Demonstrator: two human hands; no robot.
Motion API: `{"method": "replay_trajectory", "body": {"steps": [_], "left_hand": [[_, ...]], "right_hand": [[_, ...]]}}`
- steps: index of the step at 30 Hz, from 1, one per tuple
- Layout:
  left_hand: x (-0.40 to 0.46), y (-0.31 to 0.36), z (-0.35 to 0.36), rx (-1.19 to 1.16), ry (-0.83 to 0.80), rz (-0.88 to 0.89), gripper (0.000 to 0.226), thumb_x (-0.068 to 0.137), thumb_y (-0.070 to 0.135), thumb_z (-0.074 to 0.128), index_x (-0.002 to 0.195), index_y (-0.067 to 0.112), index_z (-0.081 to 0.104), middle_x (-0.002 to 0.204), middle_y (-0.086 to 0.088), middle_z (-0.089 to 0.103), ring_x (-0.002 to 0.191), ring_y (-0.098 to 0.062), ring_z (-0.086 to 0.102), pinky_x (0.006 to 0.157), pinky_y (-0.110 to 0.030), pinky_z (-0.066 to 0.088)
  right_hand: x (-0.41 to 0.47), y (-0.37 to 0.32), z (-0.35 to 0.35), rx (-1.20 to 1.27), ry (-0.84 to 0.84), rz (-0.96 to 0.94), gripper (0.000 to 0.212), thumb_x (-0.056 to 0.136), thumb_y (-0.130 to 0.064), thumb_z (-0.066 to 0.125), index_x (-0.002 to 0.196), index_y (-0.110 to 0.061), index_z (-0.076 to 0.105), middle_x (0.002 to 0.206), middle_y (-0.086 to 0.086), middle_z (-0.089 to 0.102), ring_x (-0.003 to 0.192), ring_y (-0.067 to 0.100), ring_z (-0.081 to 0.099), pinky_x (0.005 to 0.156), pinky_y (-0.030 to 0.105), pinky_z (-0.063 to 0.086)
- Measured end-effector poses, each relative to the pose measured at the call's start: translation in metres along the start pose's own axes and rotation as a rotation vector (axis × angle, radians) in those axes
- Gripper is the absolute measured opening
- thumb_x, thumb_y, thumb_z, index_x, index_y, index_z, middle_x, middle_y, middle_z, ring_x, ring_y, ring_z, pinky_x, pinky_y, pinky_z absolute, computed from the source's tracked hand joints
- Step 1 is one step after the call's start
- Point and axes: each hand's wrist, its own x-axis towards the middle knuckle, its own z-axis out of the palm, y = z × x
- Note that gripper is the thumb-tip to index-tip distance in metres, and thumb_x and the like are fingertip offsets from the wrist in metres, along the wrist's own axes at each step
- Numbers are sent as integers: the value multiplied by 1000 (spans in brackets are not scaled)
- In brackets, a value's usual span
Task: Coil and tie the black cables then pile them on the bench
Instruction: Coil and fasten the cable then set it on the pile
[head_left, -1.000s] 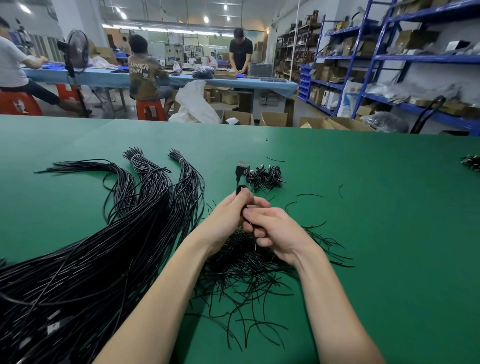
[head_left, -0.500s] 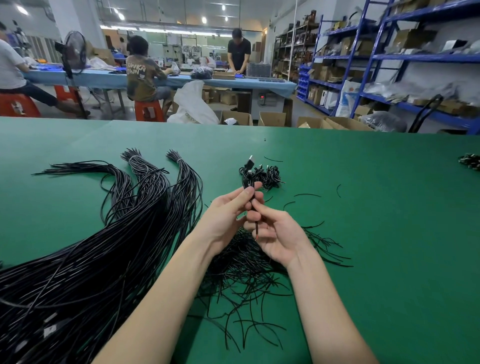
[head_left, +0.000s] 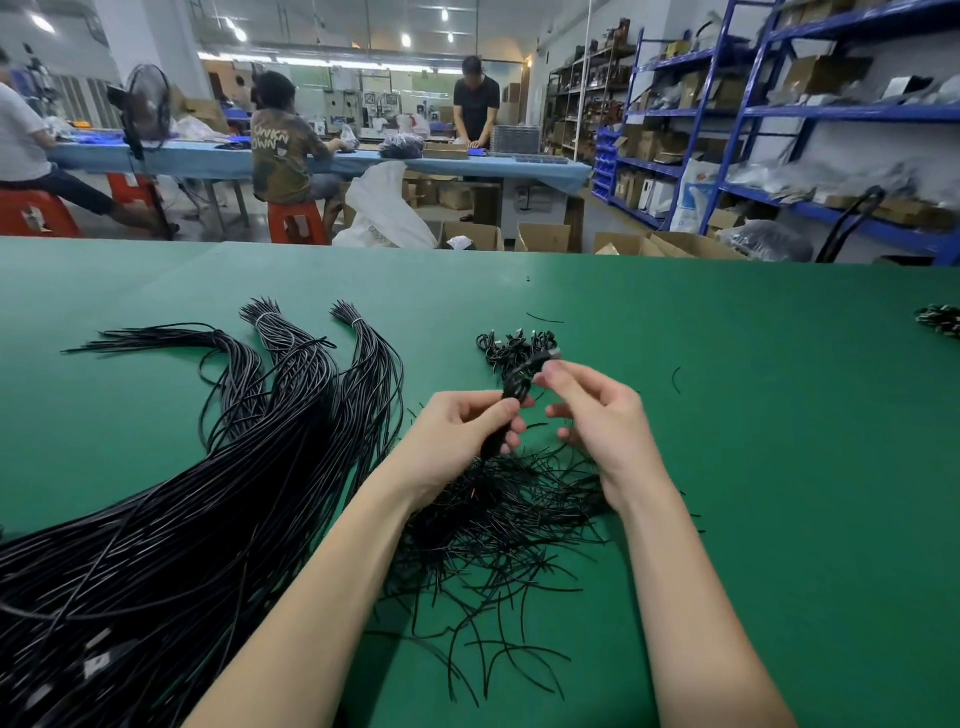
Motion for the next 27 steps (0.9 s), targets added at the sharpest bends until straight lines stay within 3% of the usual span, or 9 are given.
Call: {"method": "replay_trajectory", "body": {"steps": [4, 8, 13, 16, 21, 24, 27], "left_hand": [[-4, 2, 4, 146, -108, 21, 20, 103, 11, 55, 94, 8, 72, 70, 6, 69, 59, -1, 57, 55, -8, 42], [-5, 3, 1, 212, -146, 3, 22, 103, 15, 55, 94, 7, 74, 73, 6, 70, 65, -2, 58, 64, -12, 46], [-6, 3, 0, 268, -217, -42, 25, 103, 19, 57, 96, 5, 76, 79, 3, 72, 70, -9, 60, 72, -19, 52], [-7, 5, 2, 265, -241, -53, 28, 103, 20, 57, 91, 1, 74, 73, 3, 69, 67, -9, 59, 69, -18, 50], [-9, 7, 6, 157, -255, -53, 23, 104, 9, 53, 89, 0, 68, 72, 1, 65, 62, -7, 58, 66, -17, 51], [-9, 8, 7, 175, -265, -42, 24, 105, 9, 50, 88, 0, 64, 69, 1, 59, 61, -10, 52, 65, -18, 47], [-9, 6, 6, 226, -227, -39, 25, 107, 13, 46, 88, 3, 59, 66, 1, 49, 63, -14, 43, 63, -19, 39]], "right_hand": [[-2, -1, 3, 65, -11, -32, 12, 95, -32, 72, 97, -24, 79, 95, -10, 79, 66, 0, 62, 54, 14, 46], [-2, -1, 1, 11, -37, -137, 15, 98, -20, 68, 85, -18, 77, 81, -5, 77, 59, 4, 56, 51, 17, 46], [0, 2, -10, -203, -82, -258, 22, 99, -29, 67, 82, -19, 75, 64, -17, 69, 49, -3, 52, 53, 7, 38], [0, 5, -11, -164, -127, -211, 25, 99, -31, 66, 79, -20, 76, 75, -10, 74, 58, -5, 57, 61, 9, 40], [0, 8, -9, -188, -170, -180, 29, 99, -38, 65, 75, -26, 75, 73, -7, 70, 68, 13, 52, 67, 31, 42], [1, 8, -10, -244, -165, -155, 29, 98, -45, 64, 81, -24, 74, 70, -8, 63, 68, 16, 47, 68, 34, 41], [0, 8, -14, -207, -239, -82, 19, 97, -39, 67, 90, -25, 79, 81, -10, 74, 74, 8, 60, 67, 26, 51]]}}
